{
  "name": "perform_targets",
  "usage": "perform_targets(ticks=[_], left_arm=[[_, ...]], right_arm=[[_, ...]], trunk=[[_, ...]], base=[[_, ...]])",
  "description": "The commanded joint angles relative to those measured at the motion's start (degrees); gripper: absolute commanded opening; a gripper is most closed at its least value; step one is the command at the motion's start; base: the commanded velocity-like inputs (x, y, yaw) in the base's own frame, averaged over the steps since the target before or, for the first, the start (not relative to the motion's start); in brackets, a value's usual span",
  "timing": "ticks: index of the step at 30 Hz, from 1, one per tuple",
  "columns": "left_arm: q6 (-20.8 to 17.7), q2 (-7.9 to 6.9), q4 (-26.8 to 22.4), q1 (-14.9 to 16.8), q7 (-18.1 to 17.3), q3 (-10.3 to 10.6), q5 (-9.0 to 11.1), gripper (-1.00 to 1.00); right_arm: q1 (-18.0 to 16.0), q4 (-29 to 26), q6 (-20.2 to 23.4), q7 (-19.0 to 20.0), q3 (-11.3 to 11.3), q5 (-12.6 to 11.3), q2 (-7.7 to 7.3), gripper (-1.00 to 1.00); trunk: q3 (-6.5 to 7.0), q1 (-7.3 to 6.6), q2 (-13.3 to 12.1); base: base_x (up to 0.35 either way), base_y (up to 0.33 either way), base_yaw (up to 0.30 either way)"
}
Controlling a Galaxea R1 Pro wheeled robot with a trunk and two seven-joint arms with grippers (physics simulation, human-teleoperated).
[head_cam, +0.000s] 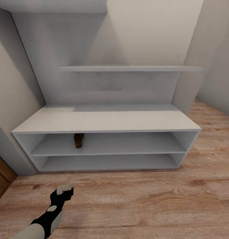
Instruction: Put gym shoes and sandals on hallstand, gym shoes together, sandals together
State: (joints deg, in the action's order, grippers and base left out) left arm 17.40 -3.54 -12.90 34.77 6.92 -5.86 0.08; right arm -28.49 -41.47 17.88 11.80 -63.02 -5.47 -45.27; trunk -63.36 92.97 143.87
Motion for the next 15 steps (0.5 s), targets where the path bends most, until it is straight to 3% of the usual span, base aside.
perform_targets(ticks=[1, 15], left_arm=[[0.2, 0.02, 0.1, 0.0, 0.0, -0.2, 0.0, 1.00], [0.3, 0.11, 0.1, 0.0, 0.0, -0.1, 0.0, 1.00]], right_arm=[[-0.1, -0.1, 0.4, 0.1, -0.2, -0.6, 0.01, -1.00], [-0.1, -0.1, 0.4, 0.1, -0.3, -0.6, 0.01, -1.00]], trunk=[[-0.05, -0.04, 0.0], [-0.05, -0.04, 0.0]], base=[[-0.224, -0.010, 0.000], [-0.265, -0.198, 0.000]])
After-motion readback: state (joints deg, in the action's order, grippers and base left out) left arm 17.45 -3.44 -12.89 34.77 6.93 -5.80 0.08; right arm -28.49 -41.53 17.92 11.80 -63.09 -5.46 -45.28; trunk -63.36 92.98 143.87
